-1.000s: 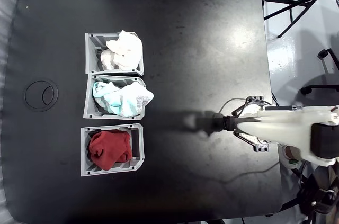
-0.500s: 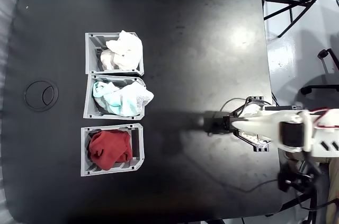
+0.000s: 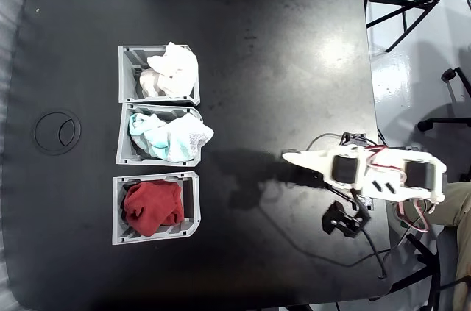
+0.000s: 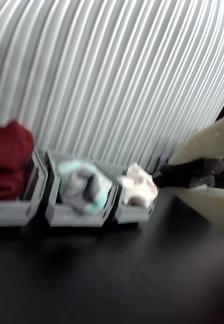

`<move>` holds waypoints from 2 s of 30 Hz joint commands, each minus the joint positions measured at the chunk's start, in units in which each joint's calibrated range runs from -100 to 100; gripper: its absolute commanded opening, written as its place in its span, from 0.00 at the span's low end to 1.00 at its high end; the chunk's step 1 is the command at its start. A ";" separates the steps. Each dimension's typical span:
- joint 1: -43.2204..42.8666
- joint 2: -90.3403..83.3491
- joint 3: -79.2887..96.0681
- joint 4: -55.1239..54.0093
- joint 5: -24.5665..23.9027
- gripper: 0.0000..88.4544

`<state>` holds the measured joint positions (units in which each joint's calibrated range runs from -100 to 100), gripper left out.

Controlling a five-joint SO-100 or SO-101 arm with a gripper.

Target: Put the sock in the container

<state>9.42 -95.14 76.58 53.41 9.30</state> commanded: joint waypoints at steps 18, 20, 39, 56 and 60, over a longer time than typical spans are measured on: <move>3.06 -4.27 14.50 -1.66 0.22 0.01; 3.06 -4.27 15.94 -1.66 0.22 0.01; 3.14 -4.27 18.10 -1.66 0.22 0.01; 3.14 -4.27 18.10 -1.66 0.22 0.01; 3.14 -4.27 18.10 -1.66 0.22 0.01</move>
<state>12.28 -99.08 94.95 52.73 9.30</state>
